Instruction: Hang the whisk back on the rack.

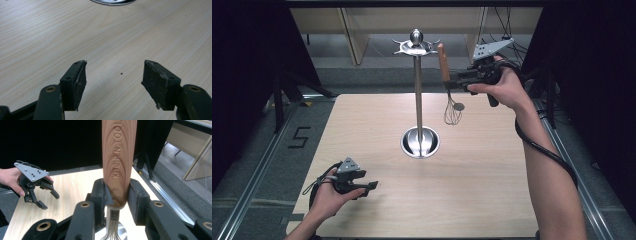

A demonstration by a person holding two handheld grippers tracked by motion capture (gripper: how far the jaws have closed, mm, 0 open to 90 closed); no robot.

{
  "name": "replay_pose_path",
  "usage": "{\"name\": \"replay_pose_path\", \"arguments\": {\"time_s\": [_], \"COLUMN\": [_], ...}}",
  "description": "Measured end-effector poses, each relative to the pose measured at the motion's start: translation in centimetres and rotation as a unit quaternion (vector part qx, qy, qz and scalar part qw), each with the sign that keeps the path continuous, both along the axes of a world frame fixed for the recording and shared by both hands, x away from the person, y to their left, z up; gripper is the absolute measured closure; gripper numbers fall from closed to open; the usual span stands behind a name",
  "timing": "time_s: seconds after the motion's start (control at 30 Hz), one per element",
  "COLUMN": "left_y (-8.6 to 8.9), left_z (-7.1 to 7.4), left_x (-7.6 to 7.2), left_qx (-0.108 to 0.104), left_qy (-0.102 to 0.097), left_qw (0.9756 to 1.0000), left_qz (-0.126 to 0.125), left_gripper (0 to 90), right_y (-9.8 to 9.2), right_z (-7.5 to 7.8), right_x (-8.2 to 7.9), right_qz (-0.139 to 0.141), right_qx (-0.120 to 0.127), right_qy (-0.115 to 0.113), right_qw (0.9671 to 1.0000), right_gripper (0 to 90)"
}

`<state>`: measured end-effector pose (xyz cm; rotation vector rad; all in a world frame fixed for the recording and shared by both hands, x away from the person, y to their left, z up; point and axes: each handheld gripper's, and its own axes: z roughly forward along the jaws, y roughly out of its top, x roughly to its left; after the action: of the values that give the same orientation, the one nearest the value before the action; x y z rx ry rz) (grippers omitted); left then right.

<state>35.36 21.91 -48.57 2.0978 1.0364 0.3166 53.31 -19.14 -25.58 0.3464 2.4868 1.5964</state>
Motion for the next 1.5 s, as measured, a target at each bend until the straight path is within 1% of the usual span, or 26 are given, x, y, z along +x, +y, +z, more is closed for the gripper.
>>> {"name": "replay_pose_path", "arguments": {"time_s": [0.1, 0.17, 0.2, 0.23, 0.3, 0.33, 0.4, 0.43, 0.47, 0.57, 0.6, 0.63, 0.77, 0.8, 0.83, 0.87, 0.9, 0.97, 1.1, 1.2, 1.23, 1.3, 1.33, 1.37, 1.47, 1.5], "left_y": [0.0, 0.0, 0.0, 0.0, 0.0, 0.1, 0.0, 0.0, 0.1, 0.0, 0.0, 0.0, 0.0, 0.0, 0.0, 0.0, 0.0, 0.0, 0.0, 0.0, 0.0, 0.0, 0.0, 0.0, 0.0, 0.0], "left_z": [0.0, 0.0, 0.0, 0.0, 0.0, 0.1, 0.0, 0.0, 0.1, 0.1, 0.1, 0.0, 0.1, 0.0, 0.0, 0.1, 0.1, 0.1, 0.1, 0.0, 0.0, 0.0, 0.0, 0.0, 0.1, 0.1], "left_x": [0.0, 0.0, 0.0, 0.0, -0.1, -0.1, 0.0, 0.0, 0.0, -0.1, 0.0, 0.0, -0.1, 0.0, 0.0, 0.0, 0.0, 0.0, -0.1, -0.1, 0.0, 0.0, 0.0, 0.0, -0.1, -0.1], "left_qx": [0.0, 0.0, -0.001, -0.002, -0.004, 0.0, 0.0, 0.0, 0.0, -0.002, -0.002, -0.001, -0.004, -0.001, -0.001, -0.002, -0.001, -0.002, -0.003, -0.004, -0.004, -0.002, -0.002, -0.002, -0.004, -0.002], "left_qy": [0.0, 0.0, -0.002, 0.0, 0.0, 0.001, -0.001, -0.001, 0.001, 0.0, 0.0, -0.001, 0.0, -0.001, -0.001, -0.001, -0.001, -0.001, 0.0, 0.0, 0.0, 0.0, 0.0, 0.0, 0.0, 0.001], "left_qw": [1.0, 1.0, 1.0, 1.0, 1.0, 1.0, 1.0, 1.0, 1.0, 1.0, 1.0, 1.0, 1.0, 1.0, 1.0, 1.0, 1.0, 1.0, 1.0, 1.0, 1.0, 1.0, 1.0, 1.0, 1.0, 1.0], "left_qz": [0.0, 0.001, 0.001, 0.001, 0.001, -0.003, 0.002, 0.001, -0.004, -0.002, 0.0, 0.002, 0.0, 0.001, 0.001, 0.001, 0.001, 0.001, -0.003, 0.0, -0.002, -0.001, -0.001, -0.001, -0.001, -0.005], "left_gripper": [34.5, 34.5, 34.5, 34.5, 34.5, 34.5, 34.5, 34.5, 34.5, 34.5, 34.5, 34.5, 34.5, 34.5, 34.5, 34.5, 34.5, 34.5, 34.5, 34.5, 34.4, 34.4, 34.4, 34.4, 34.4, 34.4], "right_y": [0.1, 0.2, 0.1, 0.2, 0.3, 0.3, 0.4, 0.4, 0.4, 0.5, 0.4, 0.5, 0.6, 0.7, 0.7, 0.7, 0.8, 0.9, 1.0, 1.1, 1.0, 1.0, 1.1, 1.1, 1.3, 1.3], "right_z": [0.0, -0.1, 0.0, 0.0, 0.0, 0.0, 0.0, 0.0, 0.0, 0.0, 0.0, 0.1, 0.0, 0.0, 0.0, 0.0, -0.1, -0.1, -0.2, -0.2, -0.1, -0.2, -0.2, -0.2, -0.3, -0.4], "right_x": [0.0, 0.0, 0.0, 0.2, 0.2, 0.2, 0.2, 0.1, 0.1, 0.2, 0.2, 0.3, 0.2, 0.2, 0.3, 0.3, 0.3, 0.3, 0.3, 0.4, 0.5, 0.5, 0.5, 0.5, 0.5, 0.5], "right_qz": [0.004, 0.001, 0.002, 0.005, 0.005, 0.006, 0.004, 0.001, 0.002, 0.004, 0.006, 0.005, 0.008, 0.008, 0.008, 0.006, 0.003, 0.008, 0.001, 0.003, 0.007, 0.008, 0.01, 0.007, 0.008, 0.004], "right_qx": [-0.001, 0.0, -0.007, -0.005, -0.004, -0.003, -0.002, 0.002, 0.002, 0.001, -0.006, -0.005, -0.004, -0.003, -0.004, -0.004, 0.001, -0.002, 0.002, 0.002, -0.004, -0.003, -0.002, -0.003, 0.0, 0.0], "right_qy": [0.006, 0.001, 0.005, -0.002, -0.001, 0.002, -0.001, 0.002, 0.003, 0.002, 0.005, -0.003, 0.002, 0.003, -0.001, 0.001, -0.004, 0.006, 0.004, 0.0, 0.003, -0.002, 0.004, -0.001, 0.004, 0.0], "right_qw": [1.0, 1.0, 1.0, 1.0, 1.0, 1.0, 1.0, 1.0, 1.0, 1.0, 1.0, 1.0, 1.0, 1.0, 1.0, 1.0, 1.0, 0.9999, 1.0, 1.0, 1.0, 1.0, 0.9999, 1.0, 1.0, 1.0], "right_gripper": [69.7, 69.7, 69.7, 69.7, 69.7, 69.7, 69.7, 69.7, 69.7, 69.7, 69.7, 69.7, 69.7, 69.7, 69.7, 69.7, 69.7, 69.7, 69.7, 69.7, 69.6, 69.7, 69.6, 69.7, 69.6, 69.6]}}
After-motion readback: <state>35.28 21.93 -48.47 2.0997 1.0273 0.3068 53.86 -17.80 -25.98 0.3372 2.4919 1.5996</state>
